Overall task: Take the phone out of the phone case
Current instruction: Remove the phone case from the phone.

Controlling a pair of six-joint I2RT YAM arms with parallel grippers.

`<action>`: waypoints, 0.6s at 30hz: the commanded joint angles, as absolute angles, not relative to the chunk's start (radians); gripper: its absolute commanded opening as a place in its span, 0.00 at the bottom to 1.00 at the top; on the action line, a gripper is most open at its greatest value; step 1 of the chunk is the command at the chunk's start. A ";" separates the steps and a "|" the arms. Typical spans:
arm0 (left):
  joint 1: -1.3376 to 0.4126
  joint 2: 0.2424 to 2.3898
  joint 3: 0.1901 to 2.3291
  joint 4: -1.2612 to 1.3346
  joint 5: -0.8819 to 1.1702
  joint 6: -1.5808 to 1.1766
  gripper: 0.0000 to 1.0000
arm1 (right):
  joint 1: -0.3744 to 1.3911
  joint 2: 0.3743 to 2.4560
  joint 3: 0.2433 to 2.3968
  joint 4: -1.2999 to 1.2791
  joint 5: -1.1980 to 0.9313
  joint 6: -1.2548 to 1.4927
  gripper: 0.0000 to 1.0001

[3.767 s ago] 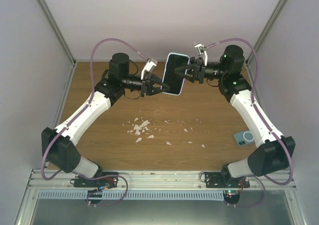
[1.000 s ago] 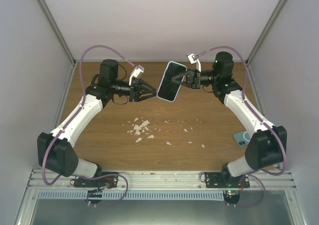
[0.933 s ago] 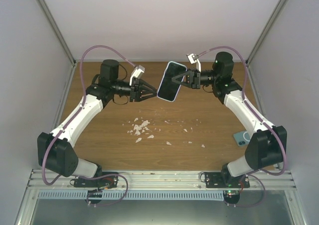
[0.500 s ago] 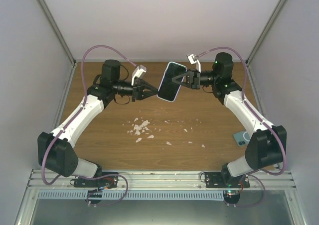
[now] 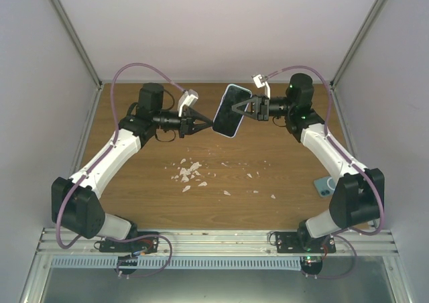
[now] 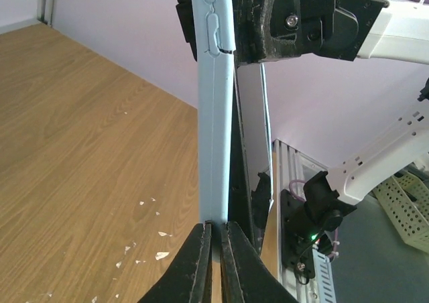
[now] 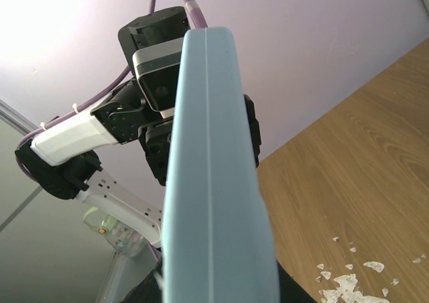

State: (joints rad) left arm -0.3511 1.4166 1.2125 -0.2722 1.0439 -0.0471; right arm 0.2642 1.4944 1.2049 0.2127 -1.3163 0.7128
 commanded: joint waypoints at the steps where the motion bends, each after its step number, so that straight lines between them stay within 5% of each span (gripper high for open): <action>1: -0.350 1.433 1.186 -0.257 0.974 -0.031 0.06 | 0.270 1.467 1.211 0.347 -1.389 0.791 0.01; 18: -0.366 1.449 1.197 -0.260 0.953 -0.038 0.06 | 0.293 1.471 1.126 0.789 -1.433 1.136 0.01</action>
